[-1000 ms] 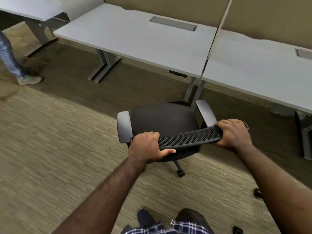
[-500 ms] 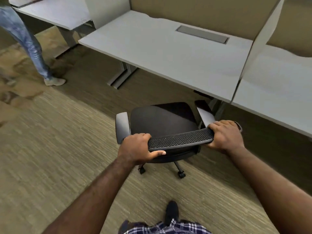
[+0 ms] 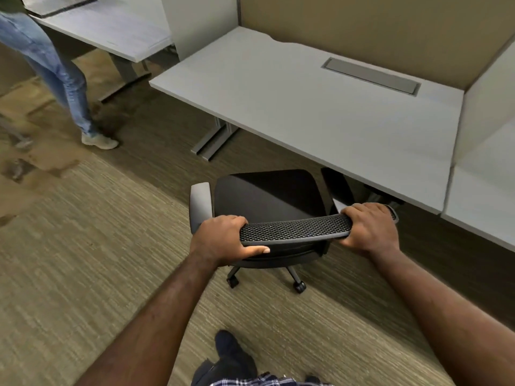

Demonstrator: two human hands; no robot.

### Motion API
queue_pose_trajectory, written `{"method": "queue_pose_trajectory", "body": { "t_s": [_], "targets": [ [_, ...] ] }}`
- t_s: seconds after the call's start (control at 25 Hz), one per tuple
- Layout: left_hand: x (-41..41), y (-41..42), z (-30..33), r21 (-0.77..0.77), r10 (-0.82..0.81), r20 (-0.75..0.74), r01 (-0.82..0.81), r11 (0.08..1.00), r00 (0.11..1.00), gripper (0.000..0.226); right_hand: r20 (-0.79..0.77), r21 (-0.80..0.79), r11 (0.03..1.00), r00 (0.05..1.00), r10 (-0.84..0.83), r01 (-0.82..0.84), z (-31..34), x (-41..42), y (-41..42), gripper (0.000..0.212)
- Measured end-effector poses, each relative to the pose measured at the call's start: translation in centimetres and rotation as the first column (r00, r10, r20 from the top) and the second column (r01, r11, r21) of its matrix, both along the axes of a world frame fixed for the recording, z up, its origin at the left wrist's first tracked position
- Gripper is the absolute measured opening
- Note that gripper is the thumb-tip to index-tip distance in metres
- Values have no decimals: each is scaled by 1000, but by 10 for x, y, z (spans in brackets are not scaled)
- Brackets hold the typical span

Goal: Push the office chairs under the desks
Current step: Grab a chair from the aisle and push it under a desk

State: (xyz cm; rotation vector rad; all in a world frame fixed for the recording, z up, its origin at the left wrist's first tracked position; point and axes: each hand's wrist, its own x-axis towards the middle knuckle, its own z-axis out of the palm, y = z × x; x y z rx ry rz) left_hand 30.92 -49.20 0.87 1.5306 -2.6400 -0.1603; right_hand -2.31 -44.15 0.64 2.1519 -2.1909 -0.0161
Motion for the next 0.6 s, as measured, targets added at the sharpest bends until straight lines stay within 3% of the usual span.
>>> {"method": "queue_pose_trajectory", "body": {
  "t_s": [0.24, 0.6],
  "targets": [
    [70, -107, 2, 16, -64, -1, 64, 998, 998, 92, 7, -10, 997, 998, -70, 70, -2, 76, -80, 80],
    [141, -261, 2, -85, -141, 15, 141, 986, 990, 93, 13, 14, 995, 995, -103, 103, -2, 153, -212, 89]
  ]
}}
